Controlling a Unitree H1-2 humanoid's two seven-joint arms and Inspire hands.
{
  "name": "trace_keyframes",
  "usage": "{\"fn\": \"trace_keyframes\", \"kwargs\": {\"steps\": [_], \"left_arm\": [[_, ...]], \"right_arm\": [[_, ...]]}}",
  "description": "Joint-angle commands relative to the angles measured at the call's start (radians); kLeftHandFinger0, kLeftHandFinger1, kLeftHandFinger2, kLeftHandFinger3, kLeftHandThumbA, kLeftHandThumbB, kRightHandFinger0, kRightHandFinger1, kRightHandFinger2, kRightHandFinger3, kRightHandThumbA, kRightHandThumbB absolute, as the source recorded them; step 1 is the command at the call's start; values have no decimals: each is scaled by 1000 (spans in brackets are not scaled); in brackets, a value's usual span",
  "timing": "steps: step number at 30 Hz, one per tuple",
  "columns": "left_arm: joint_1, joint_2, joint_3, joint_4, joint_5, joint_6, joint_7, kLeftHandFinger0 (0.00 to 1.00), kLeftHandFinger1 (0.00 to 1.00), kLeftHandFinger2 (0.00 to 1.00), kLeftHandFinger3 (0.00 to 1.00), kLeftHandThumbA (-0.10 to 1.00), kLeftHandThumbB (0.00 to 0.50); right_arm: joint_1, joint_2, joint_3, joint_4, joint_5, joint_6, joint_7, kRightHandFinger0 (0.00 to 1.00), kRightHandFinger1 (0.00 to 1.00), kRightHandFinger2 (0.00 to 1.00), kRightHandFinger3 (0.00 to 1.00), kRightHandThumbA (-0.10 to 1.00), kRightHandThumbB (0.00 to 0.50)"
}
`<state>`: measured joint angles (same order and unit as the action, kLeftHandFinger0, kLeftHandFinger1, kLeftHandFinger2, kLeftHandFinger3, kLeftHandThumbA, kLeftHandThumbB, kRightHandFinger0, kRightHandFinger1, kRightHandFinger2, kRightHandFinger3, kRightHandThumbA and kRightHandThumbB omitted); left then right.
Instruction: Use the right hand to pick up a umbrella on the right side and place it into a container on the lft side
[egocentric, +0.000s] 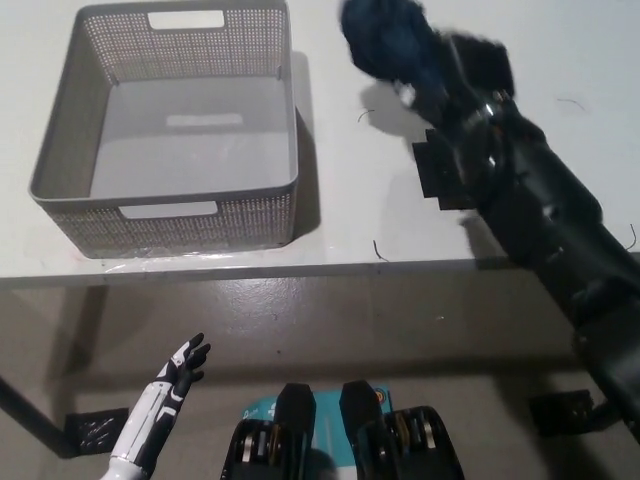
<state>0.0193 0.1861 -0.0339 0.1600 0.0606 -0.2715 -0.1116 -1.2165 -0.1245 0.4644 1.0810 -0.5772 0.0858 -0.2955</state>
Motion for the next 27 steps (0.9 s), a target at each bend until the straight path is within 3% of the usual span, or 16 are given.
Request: {"fn": "trace_keyframes", "kwargs": {"steps": [1, 2, 3, 4, 6, 7, 13, 14, 18, 21, 22, 23, 24, 25, 26, 27], "left_arm": [[-12, 13, 0, -23, -8, -40, -11, 1000, 1000, 1000, 1000, 1000, 229], [-12, 12, -1, -23, -8, -39, -11, 1000, 1000, 1000, 1000, 1000, 229], [-10, 13, -2, -24, -4, -39, -10, 1000, 1000, 1000, 1000, 1000, 243], [-7, 15, -4, -25, 1, -42, -10, 1000, 1000, 1000, 1000, 1000, 244], [-5, 12, -8, -25, -7, -33, -18, 1000, 1000, 1000, 1000, 1000, 249], [-4, 11, -9, -26, -16, -35, -21, 1000, 1000, 1000, 1000, 1000, 244], [4, 13, -14, -37, -2, -39, -20, 1000, 1000, 1000, 1000, 1000, 230], [5, 13, -15, -42, -2, -34, -22, 1000, 1000, 1000, 1000, 1000, 233], [5, 9, -20, -60, -5, -9, -26, 1000, 1000, 1000, 1000, 1000, 247], [-3, 9, -23, -50, -4, -19, -26, 1000, 1000, 1000, 1000, 1000, 261], [-4, 8, -24, -51, 0, -20, -24, 1000, 1000, 1000, 1000, 1000, 267], [-3, 6, -25, -53, 2, -26, -22, 1000, 1000, 1000, 1000, 1000, 268], [-1, 5, -27, -57, 4, -33, -21, 1000, 1000, 1000, 1000, 1000, 257], [0, 6, -29, -60, 6, -31, -22, 1000, 1000, 1000, 1000, 1000, 265], [-4, 5, -30, -61, 3, -23, -24, 1000, 1000, 1000, 1000, 1000, 277], [-7, 4, -31, -64, -2, -16, -26, 1000, 1000, 1000, 1000, 1000, 279]], "right_arm": [[-223, 90, -13, -188, -38, -13, -53, 0, 0, 245, 273, -100, 268], [-222, 91, -13, -194, -39, -10, -51, 0, 0, 338, 323, -100, 265], [-240, 120, -11, -191, -39, -5, -51, 0, 23, 524, 447, -100, 238], [-247, 138, -11, -194, -40, -4, -53, 0, 47, 610, 522, -100, 228], [-269, 170, -6, -182, -47, -11, -59, 0, 169, 712, 768, -100, 244], [-282, 188, -5, -171, -49, -5, -56, 0, 183, 727, 771, -100, 255], [-352, 293, -8, -28, -34, -45, -85, 0, 113, 668, 747, -100, 261], [-362, 310, -7, -2, -32, -46, -83, 0, 161, 705, 762, -100, 265], [-386, 354, -4, 106, -23, -80, -107, 0, 3, 566, 692, -100, 278], [-387, 384, 6, 191, -24, -98, -121, 0, 0, 479, 550, -100, 290], [-387, 392, 11, 212, -25, -93, -113, 0, 45, 522, 550, -100, 288], [-382, 398, 18, 233, -29, -92, -114, 0, 6, 398, 471, -100, 306], [-376, 404, 28, 249, -36, -76, -109, 0, 0, 346, 486, -100, 317], [-374, 406, 37, 262, -40, -52, -78, 34, 83, 422, 614, -86, 276], [-376, 405, 53, 276, -46, -12, 1, 234, 370, 734, 935, 148, 270], [-380, 403, 65, 284, -49, 11, 51, 321, 465, 819, 1000, 211, 282]]}}
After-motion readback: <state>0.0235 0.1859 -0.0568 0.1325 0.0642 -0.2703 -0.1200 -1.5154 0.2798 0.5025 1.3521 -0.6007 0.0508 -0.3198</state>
